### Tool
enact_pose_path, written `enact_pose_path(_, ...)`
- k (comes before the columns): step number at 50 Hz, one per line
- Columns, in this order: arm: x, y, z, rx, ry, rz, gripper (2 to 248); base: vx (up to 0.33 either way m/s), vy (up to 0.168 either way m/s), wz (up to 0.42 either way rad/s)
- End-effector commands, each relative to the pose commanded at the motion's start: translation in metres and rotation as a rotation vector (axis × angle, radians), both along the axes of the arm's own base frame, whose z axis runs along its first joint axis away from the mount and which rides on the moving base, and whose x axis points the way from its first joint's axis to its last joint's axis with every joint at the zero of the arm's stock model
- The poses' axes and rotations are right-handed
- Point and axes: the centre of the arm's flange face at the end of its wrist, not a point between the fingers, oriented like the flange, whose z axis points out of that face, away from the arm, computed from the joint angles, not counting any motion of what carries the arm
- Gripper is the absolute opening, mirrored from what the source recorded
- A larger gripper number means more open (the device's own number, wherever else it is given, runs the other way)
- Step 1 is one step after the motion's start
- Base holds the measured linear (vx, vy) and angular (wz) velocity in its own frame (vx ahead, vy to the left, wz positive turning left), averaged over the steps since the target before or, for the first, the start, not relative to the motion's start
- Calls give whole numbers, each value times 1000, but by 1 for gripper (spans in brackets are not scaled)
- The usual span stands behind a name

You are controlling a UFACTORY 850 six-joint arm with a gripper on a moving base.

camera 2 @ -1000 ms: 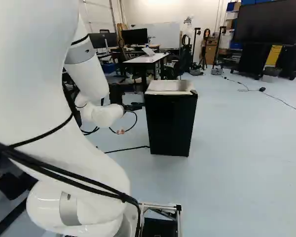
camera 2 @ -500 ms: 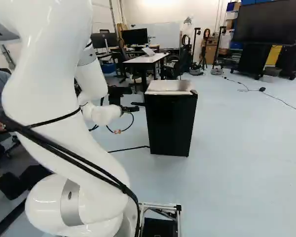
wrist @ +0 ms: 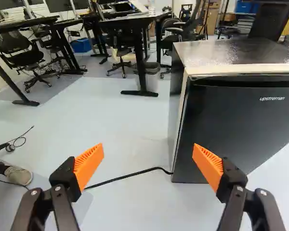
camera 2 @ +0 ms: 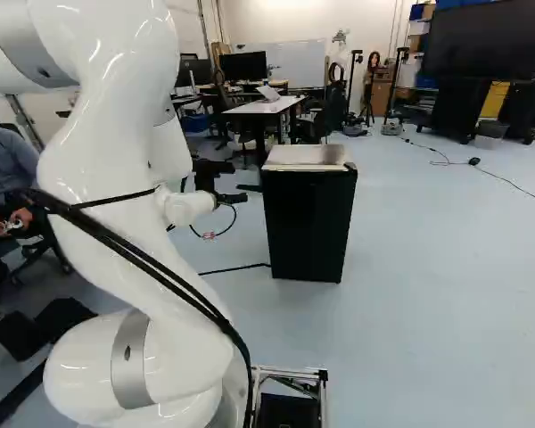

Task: Open the fridge door

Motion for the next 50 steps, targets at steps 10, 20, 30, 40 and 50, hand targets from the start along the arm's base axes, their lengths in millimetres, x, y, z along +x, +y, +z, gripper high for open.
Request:
enact_pose_path(10,18,9,-11,7,-23,-37,247,0,0,0)
enact_pose_path(20,35,17,-22,13,-48,-77,247,0,0,0)
enact_pose_path(30,52,26,-34,19,-75,-118,247,0,0,0)
enact_pose_path(40,69,34,-46,23,-104,-160,247,0,0,0)
enact_pose_path(50,85,43,-59,27,-134,-202,247,0,0,0)
